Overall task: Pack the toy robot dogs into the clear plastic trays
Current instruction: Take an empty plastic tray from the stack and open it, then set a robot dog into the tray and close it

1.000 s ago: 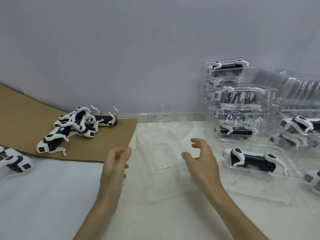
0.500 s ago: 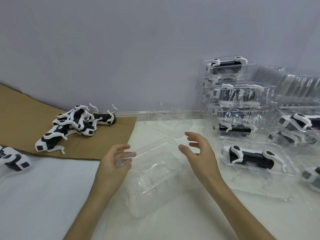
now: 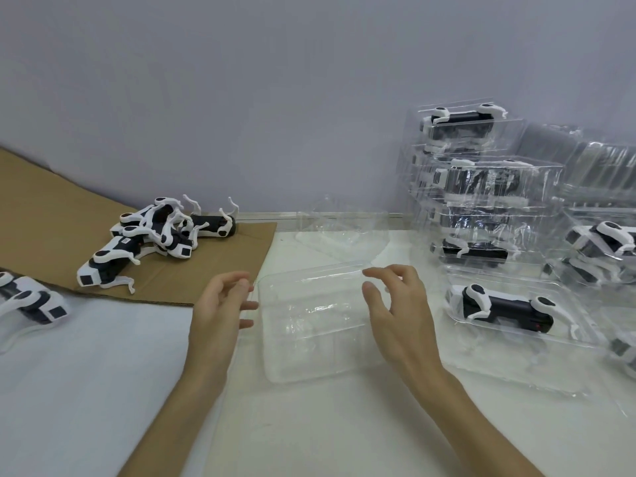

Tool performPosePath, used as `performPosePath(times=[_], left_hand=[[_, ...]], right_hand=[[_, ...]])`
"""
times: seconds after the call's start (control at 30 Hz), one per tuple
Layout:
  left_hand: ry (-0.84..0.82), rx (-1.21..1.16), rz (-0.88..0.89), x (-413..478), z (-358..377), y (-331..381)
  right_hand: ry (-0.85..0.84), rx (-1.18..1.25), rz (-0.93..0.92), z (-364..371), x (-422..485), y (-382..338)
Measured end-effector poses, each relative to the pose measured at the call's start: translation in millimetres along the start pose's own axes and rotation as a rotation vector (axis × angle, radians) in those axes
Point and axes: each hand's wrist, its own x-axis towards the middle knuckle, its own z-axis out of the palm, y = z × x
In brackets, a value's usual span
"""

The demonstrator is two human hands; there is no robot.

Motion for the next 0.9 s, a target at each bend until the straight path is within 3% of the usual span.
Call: performPosePath(times=[0.2,0.37,0.53,0.73,0.9], left_hand=[[-0.147,0.053,-0.189,49,2,18],[-0.077,0.064,-0.180,116,-2,29],[-0.064,-0.035,-0.212,162,-6,28],[-0.164,-0.180,-0.284,187,10,23],[-0.063,-0.327,-0.218,165,35,10]], right_hand=[[0.267,0.076,-0.169,-4,0,-10],[0.435,0.059,-0.345,-2,-3,-13],[0.444,0.042,-0.360,-1,-6,-11],[0.435,0.058,-0.366,-4,-1,-12],[0.440,0.071,-0.354,-12,6,-13]])
